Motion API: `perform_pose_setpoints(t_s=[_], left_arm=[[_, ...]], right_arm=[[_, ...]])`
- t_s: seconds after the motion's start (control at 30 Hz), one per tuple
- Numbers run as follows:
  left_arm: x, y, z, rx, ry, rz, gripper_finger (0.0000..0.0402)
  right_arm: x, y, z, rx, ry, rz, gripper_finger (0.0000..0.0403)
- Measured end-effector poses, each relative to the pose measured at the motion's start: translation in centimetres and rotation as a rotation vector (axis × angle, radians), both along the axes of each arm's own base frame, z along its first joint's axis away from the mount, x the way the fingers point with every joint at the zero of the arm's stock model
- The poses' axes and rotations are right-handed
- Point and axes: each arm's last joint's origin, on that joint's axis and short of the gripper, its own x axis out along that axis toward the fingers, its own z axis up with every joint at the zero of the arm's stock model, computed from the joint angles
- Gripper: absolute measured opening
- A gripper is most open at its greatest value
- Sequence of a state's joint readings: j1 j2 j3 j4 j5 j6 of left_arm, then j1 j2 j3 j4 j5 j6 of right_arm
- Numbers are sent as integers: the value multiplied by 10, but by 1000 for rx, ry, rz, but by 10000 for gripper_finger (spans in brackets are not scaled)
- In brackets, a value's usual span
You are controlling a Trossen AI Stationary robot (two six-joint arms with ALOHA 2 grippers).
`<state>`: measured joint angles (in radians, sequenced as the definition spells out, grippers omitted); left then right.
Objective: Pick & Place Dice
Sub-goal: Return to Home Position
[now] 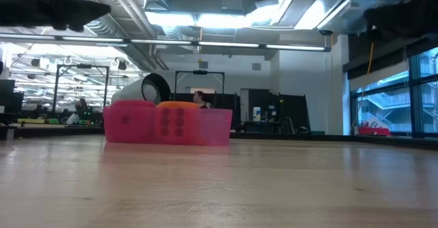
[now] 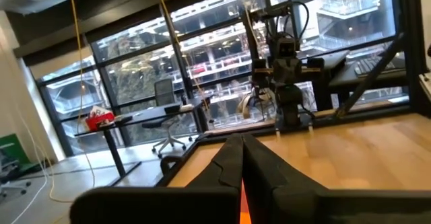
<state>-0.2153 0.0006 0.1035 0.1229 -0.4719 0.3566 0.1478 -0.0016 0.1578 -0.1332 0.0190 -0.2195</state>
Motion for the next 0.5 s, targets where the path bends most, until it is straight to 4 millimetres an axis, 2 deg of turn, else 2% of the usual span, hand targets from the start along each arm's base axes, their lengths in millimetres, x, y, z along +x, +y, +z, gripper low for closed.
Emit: perform_pose_setpoints(t_s=[0.1,0.5], left_arm=[[3,0,-8,7,-1,18,4],[3,-1,-9,-44,-10,-32,5]], right_arm=[[3,1,-6,3,-4,9,4],[10,3,-25,58,-55,53,3]])
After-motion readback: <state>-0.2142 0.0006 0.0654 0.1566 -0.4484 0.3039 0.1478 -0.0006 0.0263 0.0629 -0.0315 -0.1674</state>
